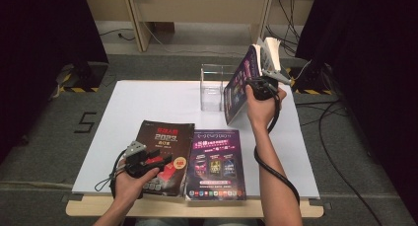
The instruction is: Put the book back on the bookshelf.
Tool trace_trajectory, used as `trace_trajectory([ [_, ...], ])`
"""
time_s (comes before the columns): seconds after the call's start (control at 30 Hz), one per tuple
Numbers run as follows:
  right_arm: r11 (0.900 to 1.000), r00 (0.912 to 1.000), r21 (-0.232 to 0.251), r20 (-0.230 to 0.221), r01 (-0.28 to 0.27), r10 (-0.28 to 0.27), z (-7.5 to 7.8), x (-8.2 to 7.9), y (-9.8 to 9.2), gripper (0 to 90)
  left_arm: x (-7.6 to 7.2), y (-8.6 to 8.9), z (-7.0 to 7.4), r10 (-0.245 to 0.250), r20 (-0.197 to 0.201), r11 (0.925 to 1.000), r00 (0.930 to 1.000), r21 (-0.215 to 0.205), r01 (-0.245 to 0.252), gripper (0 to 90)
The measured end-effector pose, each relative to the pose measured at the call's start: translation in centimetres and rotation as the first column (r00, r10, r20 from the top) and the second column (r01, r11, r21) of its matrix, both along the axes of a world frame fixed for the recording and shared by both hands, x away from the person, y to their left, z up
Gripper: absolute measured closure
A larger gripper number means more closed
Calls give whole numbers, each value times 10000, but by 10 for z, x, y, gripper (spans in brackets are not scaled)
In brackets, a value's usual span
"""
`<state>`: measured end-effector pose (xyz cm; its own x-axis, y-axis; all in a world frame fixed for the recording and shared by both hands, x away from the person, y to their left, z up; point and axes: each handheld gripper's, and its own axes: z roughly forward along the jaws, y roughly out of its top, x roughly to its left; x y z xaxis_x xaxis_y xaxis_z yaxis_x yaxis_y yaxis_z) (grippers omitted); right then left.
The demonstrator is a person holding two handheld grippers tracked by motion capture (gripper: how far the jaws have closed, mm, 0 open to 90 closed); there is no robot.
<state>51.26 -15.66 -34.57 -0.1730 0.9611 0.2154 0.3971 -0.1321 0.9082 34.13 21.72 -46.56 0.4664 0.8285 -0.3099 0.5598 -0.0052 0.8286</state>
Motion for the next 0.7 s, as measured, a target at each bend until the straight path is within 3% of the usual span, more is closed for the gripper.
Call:
trace_trajectory([
  [0.3, 9998, 9999, 199, -152, -19, 22, -14, -8, -2, 714, 0, 0, 0, -10, 4, 10000, 10000, 3, 10, 375],
  [0.7, 9997, 9988, 191, -471, 176, -167, -17, -4, -6, 774, 0, 0, -1, -1, -22, 10000, 10000, -8, 1, 376],
])
